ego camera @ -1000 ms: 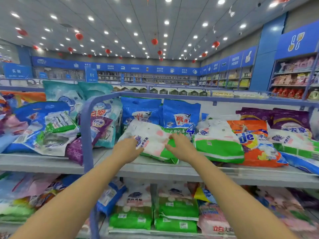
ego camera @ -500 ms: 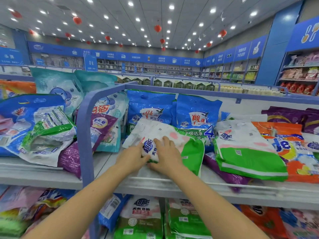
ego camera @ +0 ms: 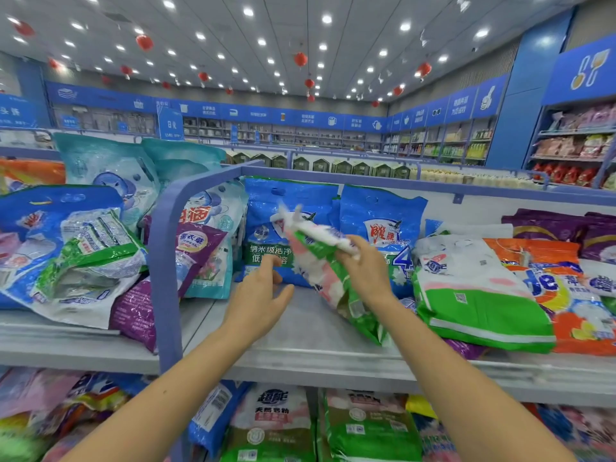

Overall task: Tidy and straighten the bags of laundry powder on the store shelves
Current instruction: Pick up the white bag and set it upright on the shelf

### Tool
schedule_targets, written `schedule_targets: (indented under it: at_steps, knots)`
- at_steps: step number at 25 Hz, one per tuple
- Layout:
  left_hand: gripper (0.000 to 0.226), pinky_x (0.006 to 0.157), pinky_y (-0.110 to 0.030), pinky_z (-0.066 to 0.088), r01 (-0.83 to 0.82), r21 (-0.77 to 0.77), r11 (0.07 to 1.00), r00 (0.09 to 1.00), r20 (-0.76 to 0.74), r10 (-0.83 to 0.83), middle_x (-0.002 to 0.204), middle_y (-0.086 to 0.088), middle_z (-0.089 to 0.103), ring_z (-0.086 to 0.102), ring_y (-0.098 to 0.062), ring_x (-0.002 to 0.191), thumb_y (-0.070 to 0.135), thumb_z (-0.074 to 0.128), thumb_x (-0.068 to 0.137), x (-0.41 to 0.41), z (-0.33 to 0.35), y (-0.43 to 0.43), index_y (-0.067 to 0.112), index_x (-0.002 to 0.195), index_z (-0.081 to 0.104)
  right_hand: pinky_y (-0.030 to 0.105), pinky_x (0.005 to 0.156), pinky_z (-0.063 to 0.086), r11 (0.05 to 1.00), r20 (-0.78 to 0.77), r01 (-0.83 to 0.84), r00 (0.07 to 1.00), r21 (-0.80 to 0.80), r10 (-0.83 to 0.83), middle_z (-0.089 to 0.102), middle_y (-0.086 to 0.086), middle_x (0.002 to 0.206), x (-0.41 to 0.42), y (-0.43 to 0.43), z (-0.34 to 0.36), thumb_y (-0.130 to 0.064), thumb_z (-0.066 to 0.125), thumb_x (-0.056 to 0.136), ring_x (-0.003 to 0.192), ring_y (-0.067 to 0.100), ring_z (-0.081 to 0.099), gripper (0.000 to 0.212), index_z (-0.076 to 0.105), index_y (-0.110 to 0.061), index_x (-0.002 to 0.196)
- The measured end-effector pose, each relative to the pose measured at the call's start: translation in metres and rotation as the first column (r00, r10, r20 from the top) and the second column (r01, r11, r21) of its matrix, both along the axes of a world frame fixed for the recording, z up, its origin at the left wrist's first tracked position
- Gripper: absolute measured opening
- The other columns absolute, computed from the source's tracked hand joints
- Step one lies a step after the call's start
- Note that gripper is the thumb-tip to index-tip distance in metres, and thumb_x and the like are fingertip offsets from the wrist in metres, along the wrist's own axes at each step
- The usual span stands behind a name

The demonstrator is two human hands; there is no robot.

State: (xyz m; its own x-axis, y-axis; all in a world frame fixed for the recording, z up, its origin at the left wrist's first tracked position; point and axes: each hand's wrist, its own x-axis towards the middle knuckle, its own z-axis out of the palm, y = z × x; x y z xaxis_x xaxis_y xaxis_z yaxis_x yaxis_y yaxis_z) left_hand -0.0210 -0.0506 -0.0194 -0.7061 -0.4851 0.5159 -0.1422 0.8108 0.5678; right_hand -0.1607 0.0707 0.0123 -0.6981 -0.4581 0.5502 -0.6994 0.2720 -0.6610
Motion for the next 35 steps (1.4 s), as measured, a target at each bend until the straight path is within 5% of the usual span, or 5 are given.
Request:
schedule_targets:
  at_steps: [5,11,15,24,35]
  knots:
    - [0.039,0.075,-0.019,0.046,0.186,0.380,0.906,0.964,-0.250,-0.092,0.109,0.000,0.059,0.057,-0.008,0.091,0.033,0.063,0.086,-0.002,0.020,0.017,0.015,0.117,0.047,0.023,0.056,0.051,0.803,0.337,-0.149,0.852,-0.578,0.401,0.067,-0.002,0.066,-0.012,0.048,0.030,-0.023,0.060,0.088,0.055,0.009,0.062,0.014,0.061,-0.009,0.086]
    - [0.099,0.066,-0.022,0.055,0.526,0.682,0.508,0.850,-0.407,-0.334,0.100,-0.004,0.073,0.071,-0.017,0.085,0.072,0.075,0.040,-0.014,0.037,0.023,0.011,0.116,0.057,0.045,0.087,0.053,0.643,0.496,-0.271,0.449,-0.717,0.743,0.066,0.014,0.114,-0.014,0.041,0.024,-0.055,0.088,0.037,0.099,0.031,0.065,0.100,0.057,-0.010,0.122]
    - [0.100,0.070,-0.038,0.058,0.520,0.681,0.516,0.853,-0.437,-0.284,0.105,-0.008,0.071,0.071,-0.028,0.087,0.047,0.088,0.042,-0.014,0.020,0.023,0.015,0.128,0.048,0.032,0.071,0.050,0.731,0.410,-0.302,0.670,-0.611,0.619,0.065,0.004,0.088,-0.019,0.054,0.041,-0.019,0.053,0.083,0.077,0.017,0.061,0.014,0.059,-0.015,0.096]
    - [0.100,0.088,-0.022,0.042,0.227,0.294,0.928,0.965,-0.198,-0.173,0.113,0.021,0.050,0.053,0.003,0.094,0.053,0.074,0.067,-0.025,0.017,0.019,0.040,0.144,0.012,0.035,0.072,0.054,0.772,0.287,-0.028,0.919,-0.635,0.269,0.065,0.000,0.077,-0.016,0.026,0.099,-0.022,0.056,0.093,0.072,0.017,0.063,0.019,0.061,-0.018,0.074]
    - [0.104,0.068,-0.011,0.048,0.433,0.514,0.741,0.889,-0.379,-0.256,0.106,0.015,0.059,0.060,0.005,0.093,0.076,0.071,0.044,-0.039,0.055,0.000,0.027,0.131,0.041,0.037,0.077,0.057,0.856,0.157,-0.249,0.923,-0.453,0.351,0.071,-0.009,0.074,-0.045,0.030,0.101,-0.022,0.053,0.093,0.072,0.011,0.068,0.017,0.065,-0.019,0.081]
